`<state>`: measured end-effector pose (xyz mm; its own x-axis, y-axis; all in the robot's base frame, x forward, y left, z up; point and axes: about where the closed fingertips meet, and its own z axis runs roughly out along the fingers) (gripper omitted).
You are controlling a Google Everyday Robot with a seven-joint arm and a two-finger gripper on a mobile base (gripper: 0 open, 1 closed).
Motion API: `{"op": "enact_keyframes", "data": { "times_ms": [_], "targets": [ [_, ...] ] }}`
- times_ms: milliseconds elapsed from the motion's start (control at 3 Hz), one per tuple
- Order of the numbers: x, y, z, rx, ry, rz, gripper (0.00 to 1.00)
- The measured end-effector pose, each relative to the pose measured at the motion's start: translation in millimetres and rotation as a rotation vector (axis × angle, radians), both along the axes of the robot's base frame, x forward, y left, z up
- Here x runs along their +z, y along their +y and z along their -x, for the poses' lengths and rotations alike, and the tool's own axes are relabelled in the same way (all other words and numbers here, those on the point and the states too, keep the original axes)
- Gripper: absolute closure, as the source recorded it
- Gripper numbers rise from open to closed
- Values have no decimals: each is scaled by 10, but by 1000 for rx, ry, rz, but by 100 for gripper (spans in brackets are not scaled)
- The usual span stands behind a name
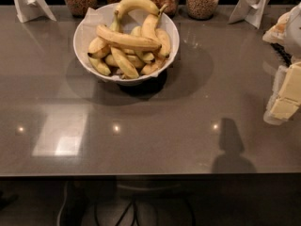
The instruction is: Pick banana from white bowl
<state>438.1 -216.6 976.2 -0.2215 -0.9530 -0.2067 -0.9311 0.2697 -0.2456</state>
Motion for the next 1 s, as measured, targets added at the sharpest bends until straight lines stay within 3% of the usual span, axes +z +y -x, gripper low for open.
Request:
{"op": "enact_keyframes", "data": {
  "times_ms": [333, 667, 1000],
  "targets": [
    [0, 1, -1, 0, 0, 0, 0],
    [73, 158, -121, 20, -60, -77, 0],
    [197, 482, -303, 68, -142, -174, 0]
  ]
}}
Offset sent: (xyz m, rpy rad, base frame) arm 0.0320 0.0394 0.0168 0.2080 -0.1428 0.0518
